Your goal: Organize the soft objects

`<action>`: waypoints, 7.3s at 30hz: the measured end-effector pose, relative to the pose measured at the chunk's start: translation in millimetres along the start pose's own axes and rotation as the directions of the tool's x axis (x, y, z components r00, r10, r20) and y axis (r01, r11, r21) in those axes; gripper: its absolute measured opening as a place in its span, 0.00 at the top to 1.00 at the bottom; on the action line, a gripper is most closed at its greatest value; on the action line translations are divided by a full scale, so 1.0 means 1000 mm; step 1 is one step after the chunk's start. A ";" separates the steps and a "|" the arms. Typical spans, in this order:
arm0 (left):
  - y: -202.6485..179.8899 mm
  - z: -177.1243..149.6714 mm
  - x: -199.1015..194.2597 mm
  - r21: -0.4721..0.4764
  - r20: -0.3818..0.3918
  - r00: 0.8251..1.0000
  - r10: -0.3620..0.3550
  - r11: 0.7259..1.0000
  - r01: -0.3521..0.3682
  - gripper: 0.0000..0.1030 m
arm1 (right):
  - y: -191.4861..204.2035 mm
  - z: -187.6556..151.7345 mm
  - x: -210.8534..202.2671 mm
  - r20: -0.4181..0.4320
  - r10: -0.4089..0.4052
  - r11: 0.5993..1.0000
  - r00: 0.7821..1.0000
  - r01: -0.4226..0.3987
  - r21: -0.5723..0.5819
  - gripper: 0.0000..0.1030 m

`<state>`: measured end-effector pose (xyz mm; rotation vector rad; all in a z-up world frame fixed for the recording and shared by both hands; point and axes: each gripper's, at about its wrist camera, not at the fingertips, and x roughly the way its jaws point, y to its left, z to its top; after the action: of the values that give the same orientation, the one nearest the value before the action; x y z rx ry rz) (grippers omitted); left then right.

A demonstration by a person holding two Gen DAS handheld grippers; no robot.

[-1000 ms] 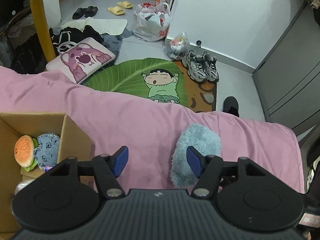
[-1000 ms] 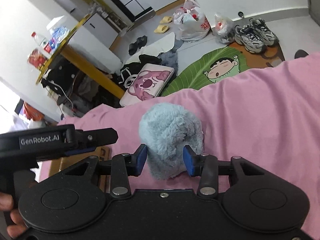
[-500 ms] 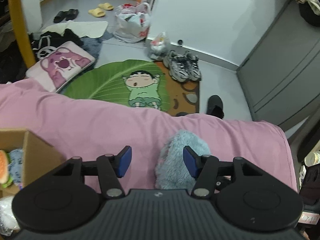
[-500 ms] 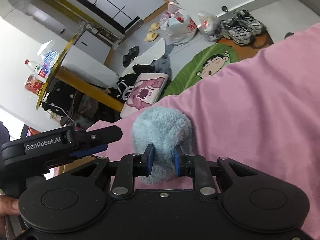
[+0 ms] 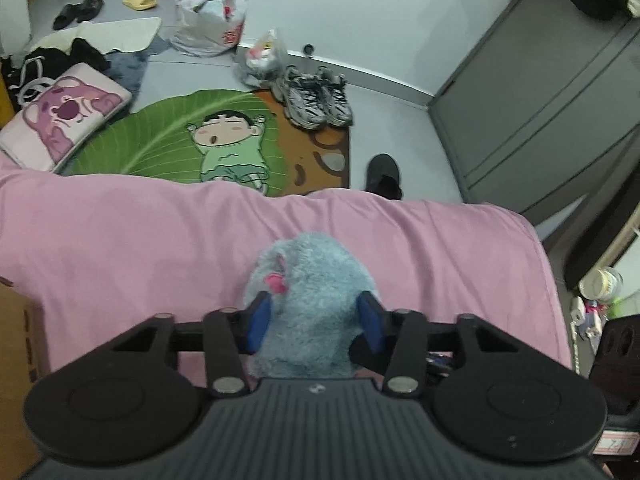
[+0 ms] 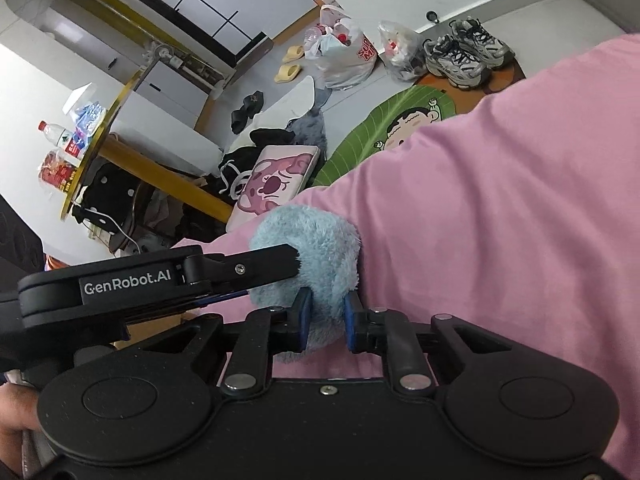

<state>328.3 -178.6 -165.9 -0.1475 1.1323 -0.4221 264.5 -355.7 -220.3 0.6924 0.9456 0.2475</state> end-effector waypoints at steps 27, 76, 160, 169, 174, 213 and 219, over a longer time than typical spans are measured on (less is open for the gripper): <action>0.001 -0.019 -0.152 0.038 0.235 0.970 -0.067 0.998 0.059 0.70 | 0.100 -0.005 -0.084 0.123 0.164 0.975 0.979 -0.142 -0.174 0.84; 0.151 -0.079 -0.268 -0.137 0.409 0.911 -0.043 0.985 0.107 0.70 | 0.253 -0.081 -0.046 0.057 0.160 0.928 0.986 -0.130 -0.350 0.84; 0.067 -0.143 -0.301 -0.142 0.365 0.881 0.301 0.953 -0.267 0.10 | 0.151 -0.113 -0.154 0.273 -0.060 0.957 0.960 0.134 -0.258 0.00; 0.055 -0.165 -0.324 -0.129 0.376 0.855 0.356 0.934 -0.333 0.01 | 0.160 -0.125 -0.177 0.273 -0.076 0.951 0.959 0.152 -0.270 0.00; 0.056 -0.174 -0.337 -0.135 0.383 0.855 0.351 0.936 -0.324 0.00 | 0.168 -0.132 -0.190 0.274 -0.087 0.940 0.958 0.170 -0.296 0.00; 0.067 -0.228 -0.379 -0.140 0.415 0.822 0.391 0.920 -0.367 0.00 | 0.201 -0.179 -0.218 0.259 -0.137 0.896 0.956 0.232 -0.379 0.00; 0.062 -0.229 -0.381 -0.140 0.420 0.817 0.395 0.918 -0.372 0.00 | 0.197 -0.180 -0.218 0.249 -0.146 0.898 0.958 0.233 -0.373 0.00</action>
<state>2.5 52.6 38.6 -0.0507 0.6946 0.0110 12.4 -232.9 -20.3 0.2385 0.7177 0.1793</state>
